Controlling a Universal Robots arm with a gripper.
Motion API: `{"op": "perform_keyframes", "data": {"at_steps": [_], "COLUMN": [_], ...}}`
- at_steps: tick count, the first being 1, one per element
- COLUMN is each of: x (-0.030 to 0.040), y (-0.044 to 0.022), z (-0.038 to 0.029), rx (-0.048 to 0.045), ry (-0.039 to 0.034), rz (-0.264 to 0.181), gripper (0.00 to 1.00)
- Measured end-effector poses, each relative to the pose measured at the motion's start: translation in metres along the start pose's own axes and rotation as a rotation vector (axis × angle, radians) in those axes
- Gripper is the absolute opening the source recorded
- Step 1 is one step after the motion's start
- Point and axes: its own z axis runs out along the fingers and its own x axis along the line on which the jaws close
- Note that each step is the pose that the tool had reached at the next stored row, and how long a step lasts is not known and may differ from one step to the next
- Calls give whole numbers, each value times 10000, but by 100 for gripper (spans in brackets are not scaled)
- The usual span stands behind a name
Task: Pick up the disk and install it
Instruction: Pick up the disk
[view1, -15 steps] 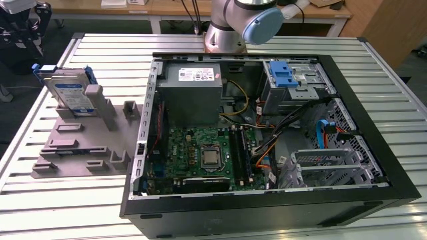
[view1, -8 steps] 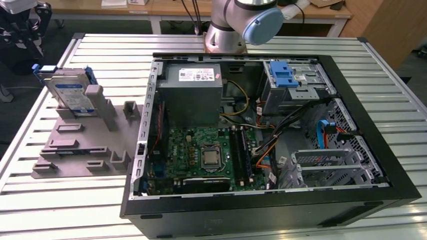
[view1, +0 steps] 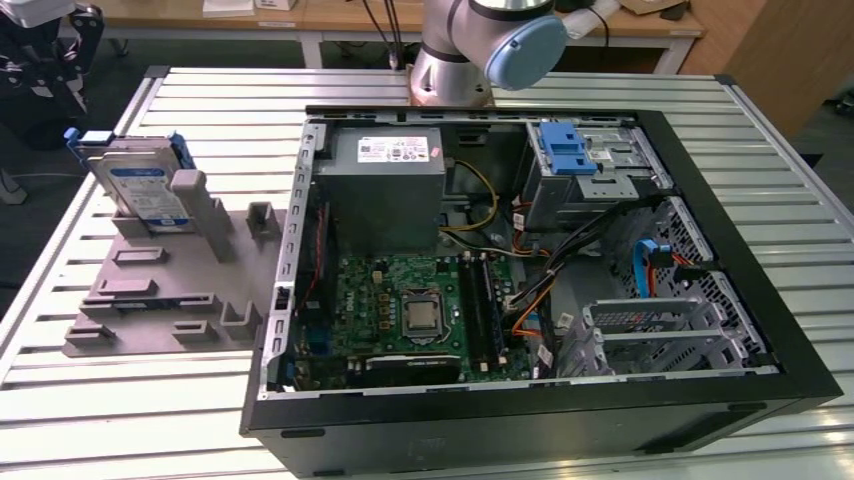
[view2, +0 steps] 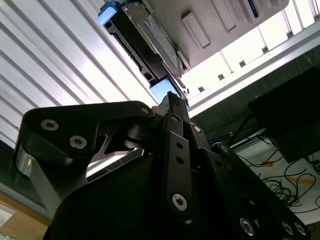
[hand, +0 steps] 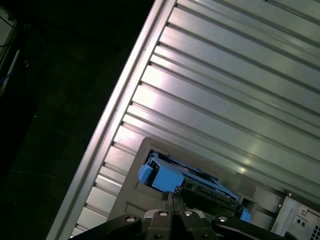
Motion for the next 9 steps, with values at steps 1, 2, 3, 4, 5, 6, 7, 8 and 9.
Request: {"op": "perform_keyframes", "data": {"at_steps": [1,2,3,4,5,6,7,8,9], "x": [0,0,0,0,0,0,0,0,0], "y": [0,0,0,0,0,0,0,0,0], "z": [0,0,0,0,0,0,0,0,0], "rx": [0,0,0,-1,0,0,0,0,0], "ry": [1,1,1,1,2,2,2,3,3], "rz": [-8,-16,-23,-31,-38,-45,-53,-61,-67], "gripper": [11,11,11,11,11,11,11,11,11]}}
